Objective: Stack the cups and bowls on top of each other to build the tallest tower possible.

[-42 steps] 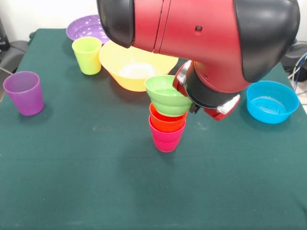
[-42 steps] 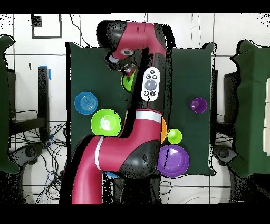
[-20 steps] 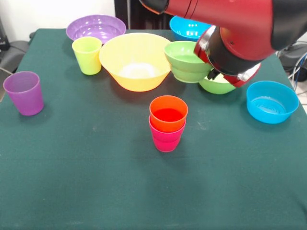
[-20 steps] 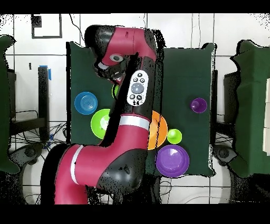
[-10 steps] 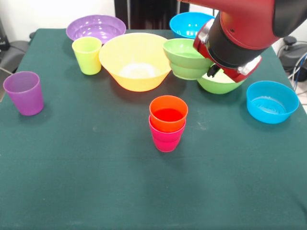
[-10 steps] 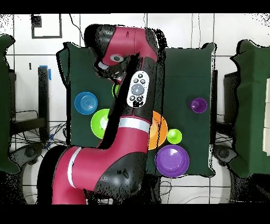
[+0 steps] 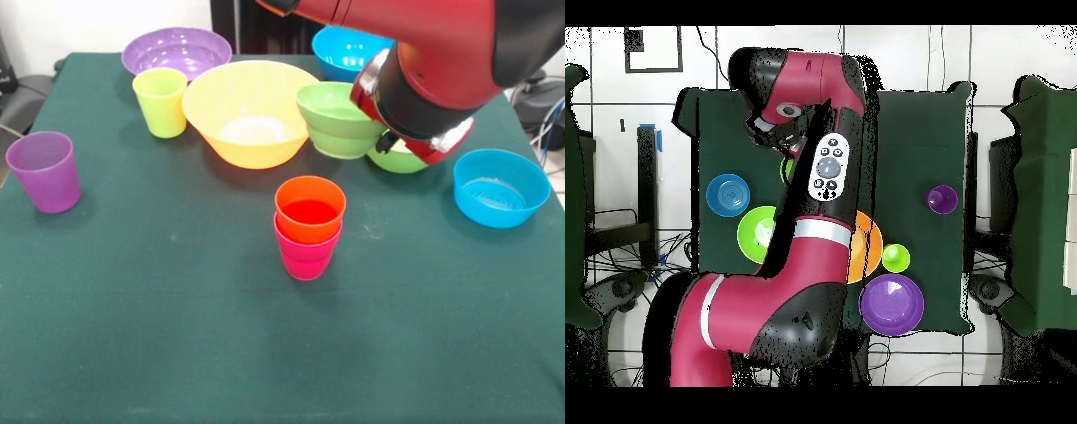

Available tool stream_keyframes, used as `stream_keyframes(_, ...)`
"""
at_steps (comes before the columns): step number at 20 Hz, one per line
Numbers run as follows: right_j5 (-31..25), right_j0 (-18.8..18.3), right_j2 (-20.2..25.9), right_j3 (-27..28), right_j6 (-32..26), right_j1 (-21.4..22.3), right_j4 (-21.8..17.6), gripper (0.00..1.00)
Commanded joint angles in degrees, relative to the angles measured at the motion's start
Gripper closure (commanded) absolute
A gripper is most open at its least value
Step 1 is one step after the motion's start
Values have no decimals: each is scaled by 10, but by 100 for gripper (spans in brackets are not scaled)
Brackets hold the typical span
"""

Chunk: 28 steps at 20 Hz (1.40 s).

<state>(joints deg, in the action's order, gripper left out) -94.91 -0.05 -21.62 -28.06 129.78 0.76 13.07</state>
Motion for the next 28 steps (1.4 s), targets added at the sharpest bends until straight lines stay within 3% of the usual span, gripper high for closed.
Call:
stream_keyframes(1, 23, -16, 38, 25, -18, -41, -25, 100)
stream_keyframes(12, 8, -35, 18, 114, -34, -94, -19, 100)
stream_keyframes(28, -22, -46, -13, 162, -42, -122, 8, 100)
